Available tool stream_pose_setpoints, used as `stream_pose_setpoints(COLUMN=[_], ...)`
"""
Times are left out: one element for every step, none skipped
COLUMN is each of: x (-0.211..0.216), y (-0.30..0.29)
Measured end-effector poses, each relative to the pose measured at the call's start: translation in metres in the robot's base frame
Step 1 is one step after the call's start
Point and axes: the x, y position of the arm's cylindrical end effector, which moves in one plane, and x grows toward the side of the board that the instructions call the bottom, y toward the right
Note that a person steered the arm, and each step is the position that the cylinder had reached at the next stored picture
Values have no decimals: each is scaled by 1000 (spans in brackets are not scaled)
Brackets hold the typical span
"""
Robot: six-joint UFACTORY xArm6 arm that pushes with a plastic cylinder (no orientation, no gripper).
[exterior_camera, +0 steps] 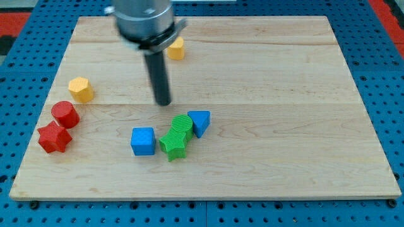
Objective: Place the arm above the green circle
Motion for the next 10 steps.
stream_pose_setpoints(x=[13,63,85,53,4,-17,-6,3,3,2], y=[48,67,66,86,94,94,68,38,25,-14])
